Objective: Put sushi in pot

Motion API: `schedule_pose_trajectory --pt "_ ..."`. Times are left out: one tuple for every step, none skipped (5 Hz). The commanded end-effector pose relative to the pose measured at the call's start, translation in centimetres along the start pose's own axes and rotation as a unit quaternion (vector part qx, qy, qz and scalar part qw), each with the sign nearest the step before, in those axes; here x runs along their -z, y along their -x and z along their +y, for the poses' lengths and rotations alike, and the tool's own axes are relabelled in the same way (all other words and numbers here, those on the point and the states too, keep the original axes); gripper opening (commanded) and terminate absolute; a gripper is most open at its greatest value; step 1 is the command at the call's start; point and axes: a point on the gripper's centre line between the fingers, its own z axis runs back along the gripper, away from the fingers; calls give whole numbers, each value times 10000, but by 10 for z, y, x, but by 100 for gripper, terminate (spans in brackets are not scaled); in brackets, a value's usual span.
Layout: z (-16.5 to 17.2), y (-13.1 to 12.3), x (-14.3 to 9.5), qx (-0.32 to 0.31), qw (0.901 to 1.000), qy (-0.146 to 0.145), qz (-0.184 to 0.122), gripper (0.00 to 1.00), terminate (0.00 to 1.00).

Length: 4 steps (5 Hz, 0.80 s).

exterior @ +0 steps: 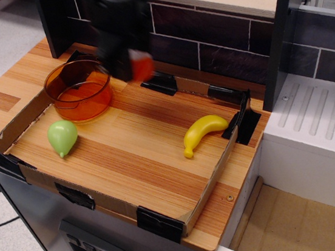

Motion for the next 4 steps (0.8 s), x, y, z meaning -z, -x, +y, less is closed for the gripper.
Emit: schedule_pose_trajectory --pt "-22 -90 -27 -131 9979 552 -326 0 0" --pt "-23 -102 -10 -88 9984 380 -400 0 0" --pt "-17 -95 14 146 9983 241 -515 0 0" --pt "-13 -85 20 269 9972 318 -622 0 0"
